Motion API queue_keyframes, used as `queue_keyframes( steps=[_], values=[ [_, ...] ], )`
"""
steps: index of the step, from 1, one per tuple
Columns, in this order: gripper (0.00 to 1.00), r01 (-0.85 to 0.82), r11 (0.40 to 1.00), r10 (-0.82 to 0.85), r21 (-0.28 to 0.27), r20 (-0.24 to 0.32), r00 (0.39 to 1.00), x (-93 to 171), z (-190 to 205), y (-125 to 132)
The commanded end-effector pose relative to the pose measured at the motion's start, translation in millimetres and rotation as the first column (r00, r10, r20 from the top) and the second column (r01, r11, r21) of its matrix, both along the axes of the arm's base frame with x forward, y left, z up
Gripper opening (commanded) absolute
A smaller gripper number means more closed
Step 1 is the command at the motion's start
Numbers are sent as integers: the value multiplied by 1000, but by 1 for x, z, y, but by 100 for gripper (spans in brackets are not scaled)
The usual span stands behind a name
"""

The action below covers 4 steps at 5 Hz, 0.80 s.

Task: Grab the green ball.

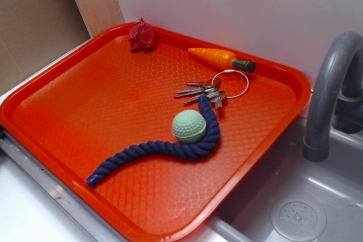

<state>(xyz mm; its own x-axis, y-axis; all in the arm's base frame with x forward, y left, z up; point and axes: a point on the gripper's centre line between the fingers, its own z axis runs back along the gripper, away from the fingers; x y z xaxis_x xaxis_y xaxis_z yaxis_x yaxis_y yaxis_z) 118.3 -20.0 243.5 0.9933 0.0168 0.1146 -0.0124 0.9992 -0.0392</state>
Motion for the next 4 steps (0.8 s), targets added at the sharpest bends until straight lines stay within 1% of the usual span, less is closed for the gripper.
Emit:
queue_keyframes(
  steps=[1,2,3,4],
  values=[
    [100,0,1000,0,0,0,1000,0,0,0],
    [100,127,991,-127,-40,-4,992,14,-5,-36],
    [100,300,954,-300,-5,10,954,27,0,-81],
    [100,402,916,-402,8,38,915,35,1,-122]
  ],
)
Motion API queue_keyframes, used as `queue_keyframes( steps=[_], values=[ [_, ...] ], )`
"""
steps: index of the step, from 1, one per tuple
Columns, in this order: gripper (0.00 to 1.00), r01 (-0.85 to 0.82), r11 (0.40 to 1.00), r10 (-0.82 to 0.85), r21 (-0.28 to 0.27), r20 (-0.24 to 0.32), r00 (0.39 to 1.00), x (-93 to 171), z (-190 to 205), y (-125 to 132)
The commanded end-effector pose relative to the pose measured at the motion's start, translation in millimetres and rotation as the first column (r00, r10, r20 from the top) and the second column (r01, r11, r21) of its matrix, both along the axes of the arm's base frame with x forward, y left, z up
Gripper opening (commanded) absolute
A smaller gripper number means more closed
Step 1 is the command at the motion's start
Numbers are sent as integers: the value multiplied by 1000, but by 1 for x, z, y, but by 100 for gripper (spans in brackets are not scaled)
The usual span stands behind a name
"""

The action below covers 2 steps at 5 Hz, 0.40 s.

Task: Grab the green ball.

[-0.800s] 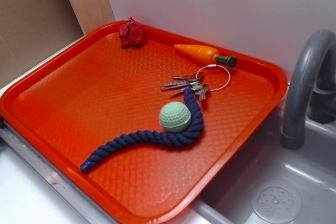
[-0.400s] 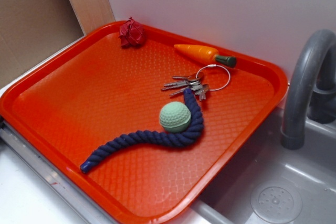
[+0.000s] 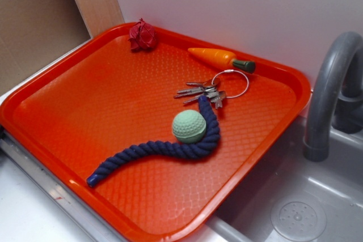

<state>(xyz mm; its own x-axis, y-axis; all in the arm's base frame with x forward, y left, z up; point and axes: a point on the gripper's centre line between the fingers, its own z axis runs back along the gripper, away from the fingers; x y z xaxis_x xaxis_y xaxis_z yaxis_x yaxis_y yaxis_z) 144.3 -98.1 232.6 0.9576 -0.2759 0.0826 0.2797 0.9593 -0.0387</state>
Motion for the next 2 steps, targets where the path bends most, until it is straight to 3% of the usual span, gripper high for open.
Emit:
queue_keyframes(
  steps=[1,2],
  values=[
    [100,166,985,-164,-40,37,986,24,1,-92],
    [100,148,984,-150,-100,-15,989,39,-19,-126]
  ],
)
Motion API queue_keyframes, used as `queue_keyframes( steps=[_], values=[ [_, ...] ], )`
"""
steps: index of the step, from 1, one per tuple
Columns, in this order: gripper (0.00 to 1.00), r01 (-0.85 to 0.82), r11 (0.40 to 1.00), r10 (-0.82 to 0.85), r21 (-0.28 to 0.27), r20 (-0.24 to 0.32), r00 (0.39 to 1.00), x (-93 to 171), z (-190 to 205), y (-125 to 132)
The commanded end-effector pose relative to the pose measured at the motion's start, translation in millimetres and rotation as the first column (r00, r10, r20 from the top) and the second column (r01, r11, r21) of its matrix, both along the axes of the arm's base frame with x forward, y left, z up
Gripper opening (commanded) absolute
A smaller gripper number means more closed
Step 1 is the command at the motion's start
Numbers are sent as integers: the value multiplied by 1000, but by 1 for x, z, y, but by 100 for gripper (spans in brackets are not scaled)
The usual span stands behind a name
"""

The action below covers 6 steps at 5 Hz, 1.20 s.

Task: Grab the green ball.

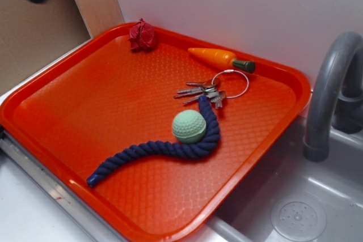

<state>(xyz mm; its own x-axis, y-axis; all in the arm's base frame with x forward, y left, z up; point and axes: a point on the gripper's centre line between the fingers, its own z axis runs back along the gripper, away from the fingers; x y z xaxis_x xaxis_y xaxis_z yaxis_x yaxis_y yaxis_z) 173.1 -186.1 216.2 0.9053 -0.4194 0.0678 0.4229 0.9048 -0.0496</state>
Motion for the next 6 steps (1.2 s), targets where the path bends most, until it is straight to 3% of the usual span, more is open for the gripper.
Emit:
queue_keyframes(
  steps=[1,3,5,6],
  values=[
    [100,12,994,-20,-106,-73,997,11,-29,-71],
    [100,32,997,-45,-76,-178,983,12,-75,-110],
    [100,-53,994,28,-93,-258,966,30,-107,-97],
    [100,-42,998,26,-52,-270,962,41,-118,-100]
  ],
)
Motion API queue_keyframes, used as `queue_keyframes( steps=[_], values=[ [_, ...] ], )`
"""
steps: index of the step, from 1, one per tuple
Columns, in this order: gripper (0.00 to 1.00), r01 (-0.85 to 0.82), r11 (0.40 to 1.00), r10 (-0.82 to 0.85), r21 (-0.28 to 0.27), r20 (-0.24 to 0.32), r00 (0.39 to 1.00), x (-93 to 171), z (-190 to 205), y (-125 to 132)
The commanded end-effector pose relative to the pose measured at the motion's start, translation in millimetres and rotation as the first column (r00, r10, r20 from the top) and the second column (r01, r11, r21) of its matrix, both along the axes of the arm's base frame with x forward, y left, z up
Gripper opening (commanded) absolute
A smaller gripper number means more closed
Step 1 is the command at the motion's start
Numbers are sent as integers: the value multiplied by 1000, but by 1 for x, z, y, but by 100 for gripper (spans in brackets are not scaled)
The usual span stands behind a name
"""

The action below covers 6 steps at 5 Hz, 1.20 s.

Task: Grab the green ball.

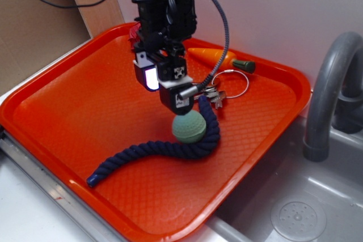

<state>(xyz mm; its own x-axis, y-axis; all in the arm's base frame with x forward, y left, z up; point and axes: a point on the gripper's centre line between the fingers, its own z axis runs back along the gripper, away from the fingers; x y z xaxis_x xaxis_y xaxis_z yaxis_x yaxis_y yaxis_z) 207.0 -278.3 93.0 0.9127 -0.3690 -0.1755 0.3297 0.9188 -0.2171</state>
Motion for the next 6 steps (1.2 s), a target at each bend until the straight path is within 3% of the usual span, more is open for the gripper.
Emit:
queue_keyframes(
  steps=[1,2,4,5,6],
  values=[
    [100,53,999,-53,-8,-8,999,8,-6,-19],
    [100,101,994,-101,-47,-10,995,3,-10,-37],
    [100,139,990,-140,-37,-40,989,-5,-19,-47],
    [73,132,991,-133,-25,-52,990,-9,-24,-44],
    [0,126,992,-126,-7,-57,990,-6,-25,-39]
  ],
)
